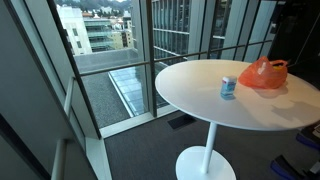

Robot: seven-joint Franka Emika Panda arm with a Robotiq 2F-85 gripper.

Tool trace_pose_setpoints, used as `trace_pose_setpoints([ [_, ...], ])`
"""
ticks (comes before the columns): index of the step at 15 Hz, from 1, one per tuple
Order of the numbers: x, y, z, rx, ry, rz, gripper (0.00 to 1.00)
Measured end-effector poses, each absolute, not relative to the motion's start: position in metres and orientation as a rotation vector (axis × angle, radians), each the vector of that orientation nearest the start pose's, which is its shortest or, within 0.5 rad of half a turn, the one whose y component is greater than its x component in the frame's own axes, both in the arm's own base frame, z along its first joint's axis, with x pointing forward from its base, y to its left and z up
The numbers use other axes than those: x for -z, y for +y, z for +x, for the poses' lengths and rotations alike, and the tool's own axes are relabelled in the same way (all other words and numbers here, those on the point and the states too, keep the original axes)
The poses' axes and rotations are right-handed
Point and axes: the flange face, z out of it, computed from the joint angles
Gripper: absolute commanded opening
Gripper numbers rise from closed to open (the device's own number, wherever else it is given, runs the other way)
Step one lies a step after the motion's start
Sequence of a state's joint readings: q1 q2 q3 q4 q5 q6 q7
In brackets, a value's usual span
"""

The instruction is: Remove the white bottle from the plastic bag and put it on the table.

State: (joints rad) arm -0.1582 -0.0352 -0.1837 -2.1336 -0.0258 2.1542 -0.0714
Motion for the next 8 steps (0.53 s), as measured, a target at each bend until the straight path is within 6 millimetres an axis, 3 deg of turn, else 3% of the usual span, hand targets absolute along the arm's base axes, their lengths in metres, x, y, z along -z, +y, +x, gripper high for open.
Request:
trace_pose_setpoints([
  [8,-0.386,-0.237,0.538,0.022,0.542,-3.156,1.0],
])
